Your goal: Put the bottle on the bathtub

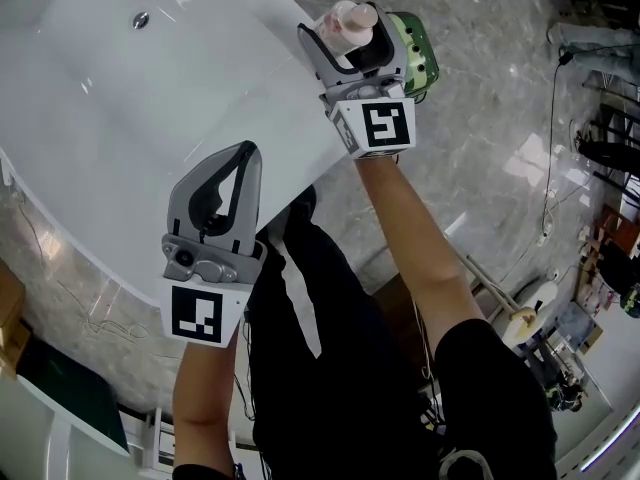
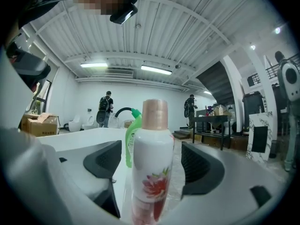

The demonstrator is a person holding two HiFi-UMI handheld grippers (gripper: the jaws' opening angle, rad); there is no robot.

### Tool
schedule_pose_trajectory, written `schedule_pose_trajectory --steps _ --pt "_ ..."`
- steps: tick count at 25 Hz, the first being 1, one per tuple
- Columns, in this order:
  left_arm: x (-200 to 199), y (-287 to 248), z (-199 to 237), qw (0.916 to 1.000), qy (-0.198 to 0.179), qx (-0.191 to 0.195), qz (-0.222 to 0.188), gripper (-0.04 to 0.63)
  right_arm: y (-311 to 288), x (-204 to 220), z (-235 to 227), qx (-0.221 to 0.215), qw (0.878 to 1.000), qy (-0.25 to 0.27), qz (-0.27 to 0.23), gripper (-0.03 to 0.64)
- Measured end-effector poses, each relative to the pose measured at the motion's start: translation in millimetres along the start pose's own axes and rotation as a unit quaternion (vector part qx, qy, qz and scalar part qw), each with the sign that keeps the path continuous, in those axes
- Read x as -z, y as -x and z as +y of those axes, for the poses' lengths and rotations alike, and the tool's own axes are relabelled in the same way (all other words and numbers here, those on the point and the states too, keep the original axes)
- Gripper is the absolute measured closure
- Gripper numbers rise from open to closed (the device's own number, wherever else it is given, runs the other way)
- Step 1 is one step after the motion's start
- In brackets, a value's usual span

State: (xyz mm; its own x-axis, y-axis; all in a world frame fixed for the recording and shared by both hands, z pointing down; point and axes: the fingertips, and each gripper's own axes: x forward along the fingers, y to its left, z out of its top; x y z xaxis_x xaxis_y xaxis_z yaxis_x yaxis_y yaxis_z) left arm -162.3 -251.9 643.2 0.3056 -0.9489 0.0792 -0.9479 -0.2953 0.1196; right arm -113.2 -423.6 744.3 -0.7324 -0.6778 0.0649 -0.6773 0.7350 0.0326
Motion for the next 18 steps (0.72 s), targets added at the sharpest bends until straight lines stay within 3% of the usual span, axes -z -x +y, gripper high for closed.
schedule_pose_trajectory --steps 6,11,12,13,14,15,16,18 --pt "-9.8 2.9 -7.5 0.9999 -0.005 0.01 0.001 0.588 26.4 -4.2 -6.0 0.024 1.0 -0.005 0.005 0.207" --pt "-41.2 9.7 -19.9 0.9997 -0.014 0.021 -0.006 0.588 64.7 -37.9 -4.3 0.029 0.999 -0.043 0.009 0.209" --pt "-48.7 11.3 -24.3 0.9995 -0.016 0.025 -0.007 0.588 74.2 -47.1 -2.3 0.027 0.999 -0.042 0.012 0.231" --pt "-56.6 13.5 -29.1 0.9993 -0.02 0.029 -0.009 0.588 84.2 -57.7 0.7 0.026 0.999 -0.032 0.014 0.317" --pt "-65.3 16.1 -34.0 0.9991 -0.024 0.034 -0.01 0.588 94.2 -70.2 4.2 0.027 0.999 -0.016 0.013 0.459" --pt "-74.9 18.9 -39.0 0.9988 -0.029 0.038 -0.013 0.588 103.9 -85.1 7.4 0.028 1.0 0.001 0.011 0.539" --pt "-85.9 21.7 -44.1 0.9984 -0.034 0.042 -0.015 0.588 112.9 -102.2 10.0 0.03 0.999 0.013 0.008 0.59" --pt "-110.8 27.8 -54.8 0.9978 -0.041 0.048 -0.021 0.588 128.9 -142.2 13.7 0.032 0.999 0.026 -0.006 0.607"
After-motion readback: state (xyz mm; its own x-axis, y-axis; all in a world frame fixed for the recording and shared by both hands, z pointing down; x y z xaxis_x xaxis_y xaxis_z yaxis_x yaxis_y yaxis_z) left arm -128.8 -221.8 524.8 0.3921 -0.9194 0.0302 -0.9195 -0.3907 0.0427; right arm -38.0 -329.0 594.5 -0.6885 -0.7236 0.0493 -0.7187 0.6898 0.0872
